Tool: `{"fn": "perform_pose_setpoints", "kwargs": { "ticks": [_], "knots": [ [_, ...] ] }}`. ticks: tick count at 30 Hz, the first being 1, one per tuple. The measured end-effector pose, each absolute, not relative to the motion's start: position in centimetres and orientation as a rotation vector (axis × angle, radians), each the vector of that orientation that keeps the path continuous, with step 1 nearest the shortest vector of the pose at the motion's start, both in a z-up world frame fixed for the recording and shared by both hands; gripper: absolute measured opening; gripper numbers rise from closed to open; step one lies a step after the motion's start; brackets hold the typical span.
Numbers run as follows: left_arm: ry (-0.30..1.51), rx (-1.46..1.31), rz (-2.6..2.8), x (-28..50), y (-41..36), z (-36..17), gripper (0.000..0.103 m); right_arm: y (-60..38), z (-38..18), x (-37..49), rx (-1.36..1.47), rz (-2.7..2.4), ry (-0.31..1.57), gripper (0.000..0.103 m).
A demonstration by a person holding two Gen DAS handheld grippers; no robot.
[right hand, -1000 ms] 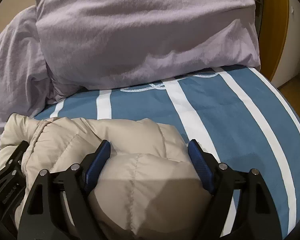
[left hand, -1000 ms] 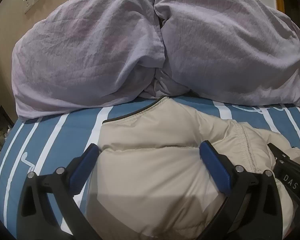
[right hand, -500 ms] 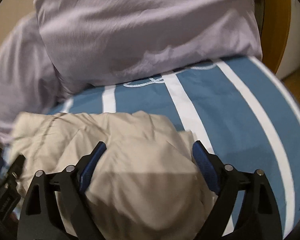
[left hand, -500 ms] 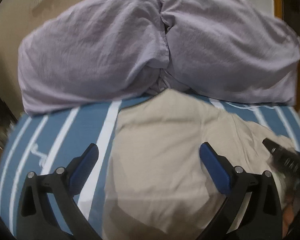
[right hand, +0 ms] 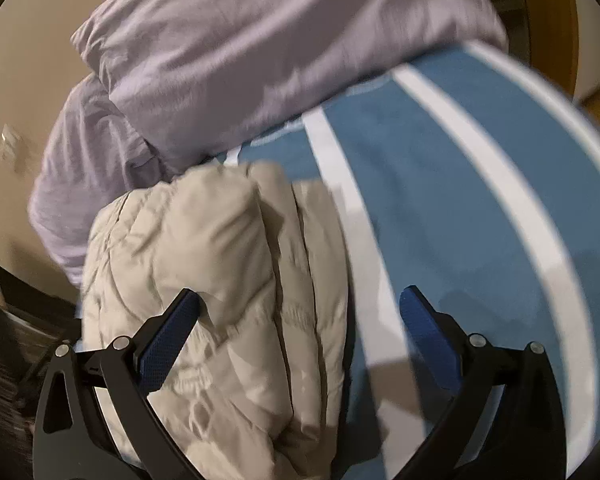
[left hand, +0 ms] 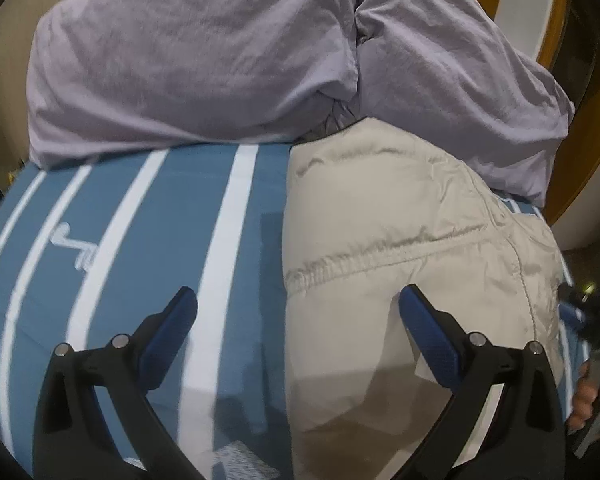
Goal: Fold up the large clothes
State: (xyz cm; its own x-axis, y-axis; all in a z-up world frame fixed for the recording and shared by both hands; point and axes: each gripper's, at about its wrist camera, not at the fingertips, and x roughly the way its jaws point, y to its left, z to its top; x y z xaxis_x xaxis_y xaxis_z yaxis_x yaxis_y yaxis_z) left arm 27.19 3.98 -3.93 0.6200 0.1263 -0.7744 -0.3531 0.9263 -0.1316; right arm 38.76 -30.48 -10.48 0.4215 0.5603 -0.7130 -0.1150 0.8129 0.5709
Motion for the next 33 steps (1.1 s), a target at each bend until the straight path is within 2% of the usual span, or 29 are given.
{"fn": "perform_pose_setpoints", "kwargs": {
  "ticks": [3, 14, 22, 25, 26, 28, 33],
  "knots": [
    [0.864, -0.29, 0.264, 27.4, 3.7, -4.3, 0.101, -30.4, -11.8, 38.7, 0.558, 0.53, 1.105, 0.102],
    [0.856, -0.308, 0.223, 28.3, 3.3, -5.3, 0.101, -28.1, -13.1, 39.1, 0.569, 0.64, 1.151, 0.102],
    [0.849, -0.432, 0.144, 28.7, 4.5, -6.6, 0.101, -28.2, -14.2, 39.2, 0.663, 0.708, 1.148, 0.102],
    [0.847, -0.485, 0.108, 28.7, 5.1, -7.0, 0.101, -27.7, -14.2, 39.2, 0.68, 0.738, 1.136, 0.094],
    [0.842, -0.493, 0.098, 28.6, 5.2, -7.0, 0.098, -27.6, -14.0, 39.1, 0.68, 0.741, 1.127, 0.093],
    [0.816, -0.498, 0.044, 28.4, 5.2, -6.6, 0.08, -27.3, -13.6, 39.1, 0.673, 0.747, 1.114, 0.084],
    [0.8, -0.43, 0.061, 28.5, 5.2, -5.4, 0.062, -26.1, -12.2, 39.3, 0.636, 0.748, 1.08, 0.071]
  ]
}}
